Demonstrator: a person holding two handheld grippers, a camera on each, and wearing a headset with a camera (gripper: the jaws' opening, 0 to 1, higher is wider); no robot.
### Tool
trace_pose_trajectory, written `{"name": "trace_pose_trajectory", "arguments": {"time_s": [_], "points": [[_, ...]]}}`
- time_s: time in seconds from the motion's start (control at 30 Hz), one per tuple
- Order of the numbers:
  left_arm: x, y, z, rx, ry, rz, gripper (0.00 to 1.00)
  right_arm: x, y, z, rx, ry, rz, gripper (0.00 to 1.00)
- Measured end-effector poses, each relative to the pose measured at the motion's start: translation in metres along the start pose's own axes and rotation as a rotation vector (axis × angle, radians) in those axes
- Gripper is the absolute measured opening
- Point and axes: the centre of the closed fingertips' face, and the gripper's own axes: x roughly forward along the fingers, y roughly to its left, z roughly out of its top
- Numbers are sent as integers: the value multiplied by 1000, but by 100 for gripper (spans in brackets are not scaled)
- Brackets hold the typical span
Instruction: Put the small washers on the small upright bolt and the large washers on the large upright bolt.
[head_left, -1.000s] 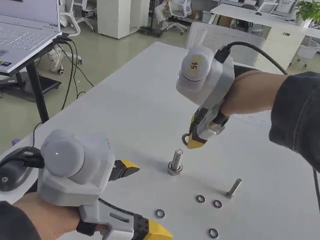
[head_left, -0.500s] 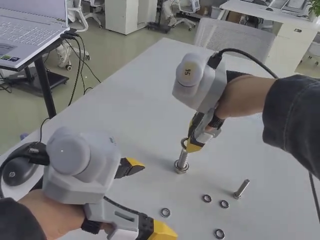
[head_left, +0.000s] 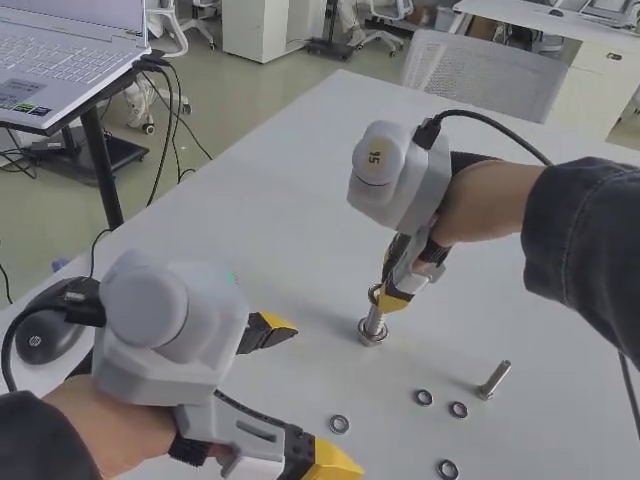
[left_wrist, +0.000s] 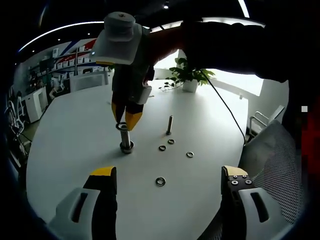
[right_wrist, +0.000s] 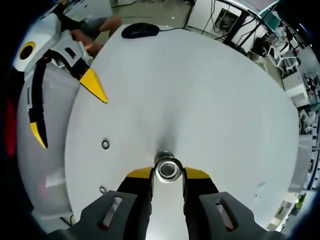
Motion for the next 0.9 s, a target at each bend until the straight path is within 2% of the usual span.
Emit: {"name": "trace_pose_trajectory", "arguments": {"time_s": [0.7,0.9], "points": [[2,2,-3,-10,-1,-1,86,31,-1,-6,2,30,30,23],[2,2,-5,-12,2,1,86,43,-2,-6,12,22,42,23]]}}
